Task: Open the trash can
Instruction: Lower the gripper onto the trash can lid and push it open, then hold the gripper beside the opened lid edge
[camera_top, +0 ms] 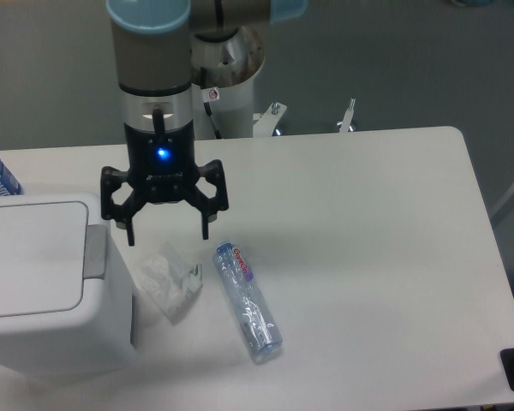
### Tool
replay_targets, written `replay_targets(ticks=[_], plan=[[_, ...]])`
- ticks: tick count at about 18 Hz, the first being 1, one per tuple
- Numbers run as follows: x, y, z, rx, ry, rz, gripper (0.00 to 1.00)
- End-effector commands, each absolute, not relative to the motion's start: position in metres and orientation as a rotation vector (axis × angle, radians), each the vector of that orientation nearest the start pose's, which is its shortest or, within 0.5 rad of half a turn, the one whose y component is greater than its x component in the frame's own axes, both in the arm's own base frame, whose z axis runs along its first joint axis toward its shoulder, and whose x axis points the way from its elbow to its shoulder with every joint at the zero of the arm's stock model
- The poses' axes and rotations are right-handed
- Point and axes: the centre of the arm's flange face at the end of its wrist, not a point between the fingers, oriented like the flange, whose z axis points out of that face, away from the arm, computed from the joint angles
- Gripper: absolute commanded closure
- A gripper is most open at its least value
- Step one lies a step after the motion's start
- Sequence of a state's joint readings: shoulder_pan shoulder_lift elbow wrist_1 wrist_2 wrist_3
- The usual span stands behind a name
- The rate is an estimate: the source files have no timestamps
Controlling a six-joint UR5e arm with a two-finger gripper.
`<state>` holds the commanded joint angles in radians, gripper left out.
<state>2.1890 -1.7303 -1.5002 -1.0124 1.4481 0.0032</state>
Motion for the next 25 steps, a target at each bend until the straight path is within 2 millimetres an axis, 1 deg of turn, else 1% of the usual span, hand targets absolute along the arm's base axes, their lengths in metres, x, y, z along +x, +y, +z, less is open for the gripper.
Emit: replay_targets(ticks=[2,4,5,7,15,21,24,25], plan=[[-0.217,0.57,0.503,-2.548,-0.762,0.031,0.0],[-0.215,0.571,0.502,-2.55,-0.759,0.029,0.0],[-0.215,0.573,0.499,-2.556,-0.761,0.026,0.0],[-0.21,0.577,0.496,-2.565,-0.747,0.022,0.0],[-0.21,0.58,0.487,-2.58,-0.749,0.015,0.0],[-0.21,0.582,0.484,-2.585,-0.746,0.013,0.0],[-0.21,0.582,0.488,-2.579,-0.744,0.015,0.0],[-0.21,0.582,0.484,-2.585,-0.746,0.013,0.0]])
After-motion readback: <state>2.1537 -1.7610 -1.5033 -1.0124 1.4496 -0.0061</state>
